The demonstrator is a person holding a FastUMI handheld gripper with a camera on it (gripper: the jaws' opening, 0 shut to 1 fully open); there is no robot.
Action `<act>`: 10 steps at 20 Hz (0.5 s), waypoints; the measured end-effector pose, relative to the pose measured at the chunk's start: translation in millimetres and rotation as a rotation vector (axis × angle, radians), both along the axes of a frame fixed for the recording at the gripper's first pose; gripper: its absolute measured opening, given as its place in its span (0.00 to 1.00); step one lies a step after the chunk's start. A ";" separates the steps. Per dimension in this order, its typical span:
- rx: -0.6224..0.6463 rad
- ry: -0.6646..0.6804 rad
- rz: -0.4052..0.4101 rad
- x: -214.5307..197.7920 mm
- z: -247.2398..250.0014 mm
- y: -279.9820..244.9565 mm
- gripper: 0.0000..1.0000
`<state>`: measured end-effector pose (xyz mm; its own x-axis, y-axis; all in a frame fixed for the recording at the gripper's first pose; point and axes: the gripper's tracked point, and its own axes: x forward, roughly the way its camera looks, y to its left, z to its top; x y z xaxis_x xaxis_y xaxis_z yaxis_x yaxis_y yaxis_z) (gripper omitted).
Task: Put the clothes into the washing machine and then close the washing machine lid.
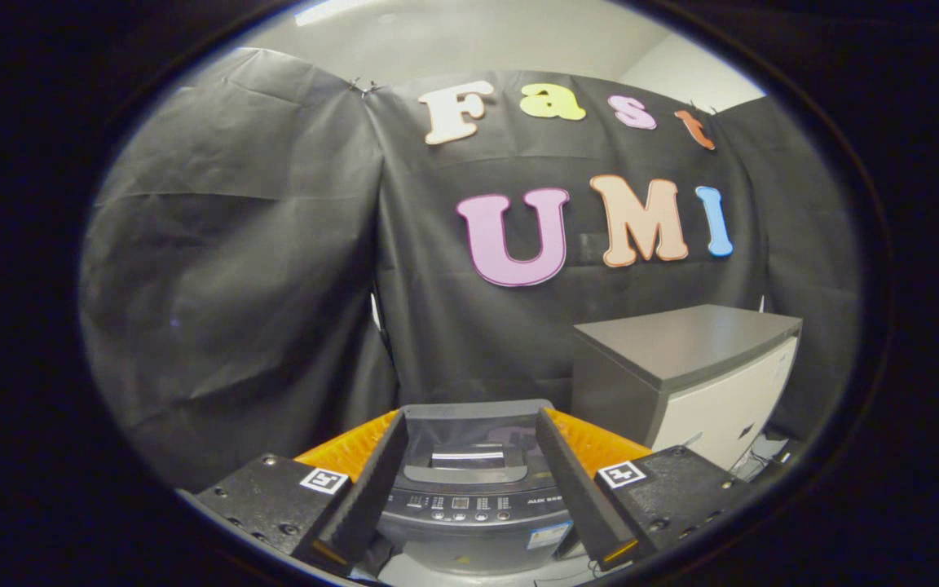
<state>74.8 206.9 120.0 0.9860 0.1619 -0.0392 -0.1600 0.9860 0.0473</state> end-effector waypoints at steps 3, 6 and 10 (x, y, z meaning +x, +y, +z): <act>-0.026 -0.050 0.005 -31.3 22.3 -11.2 0.96; -0.055 -0.095 -0.014 -59.5 36.2 -26.1 0.95; -0.061 -0.152 -0.036 -95.9 44.4 -44.2 0.95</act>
